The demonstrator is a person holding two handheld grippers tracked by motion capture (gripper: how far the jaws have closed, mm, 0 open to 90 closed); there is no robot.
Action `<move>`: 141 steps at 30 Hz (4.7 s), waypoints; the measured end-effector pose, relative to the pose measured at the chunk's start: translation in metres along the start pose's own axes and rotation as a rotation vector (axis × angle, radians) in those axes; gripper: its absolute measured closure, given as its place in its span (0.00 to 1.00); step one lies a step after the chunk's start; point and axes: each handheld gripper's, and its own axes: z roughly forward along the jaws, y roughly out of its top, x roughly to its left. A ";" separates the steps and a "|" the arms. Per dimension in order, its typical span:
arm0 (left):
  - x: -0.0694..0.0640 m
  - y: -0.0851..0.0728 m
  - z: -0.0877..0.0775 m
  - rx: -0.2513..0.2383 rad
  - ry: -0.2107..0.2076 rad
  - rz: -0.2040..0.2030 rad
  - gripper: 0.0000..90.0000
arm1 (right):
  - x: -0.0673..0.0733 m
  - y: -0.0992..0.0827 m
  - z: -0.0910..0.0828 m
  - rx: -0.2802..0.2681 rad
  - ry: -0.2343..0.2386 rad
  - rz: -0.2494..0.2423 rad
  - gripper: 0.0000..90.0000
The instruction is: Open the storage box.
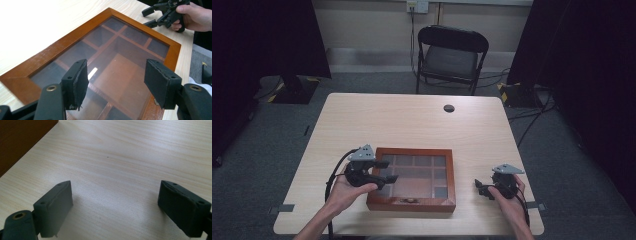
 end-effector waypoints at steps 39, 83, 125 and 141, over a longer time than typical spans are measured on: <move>-0.044 -0.003 0.038 0.101 -0.196 0.110 0.67 | 0.000 0.001 0.001 0.001 0.006 -0.005 0.13; -0.050 -0.012 0.052 0.140 -0.207 0.149 0.90 | 0.000 0.001 0.001 0.001 0.006 -0.005 0.13; -0.045 0.005 0.040 0.131 -0.236 0.111 0.90 | 0.000 0.001 0.001 0.001 0.005 -0.004 0.13; -0.041 0.014 0.034 0.117 -0.251 0.095 0.90 | 0.000 0.001 0.001 0.001 0.006 -0.005 0.13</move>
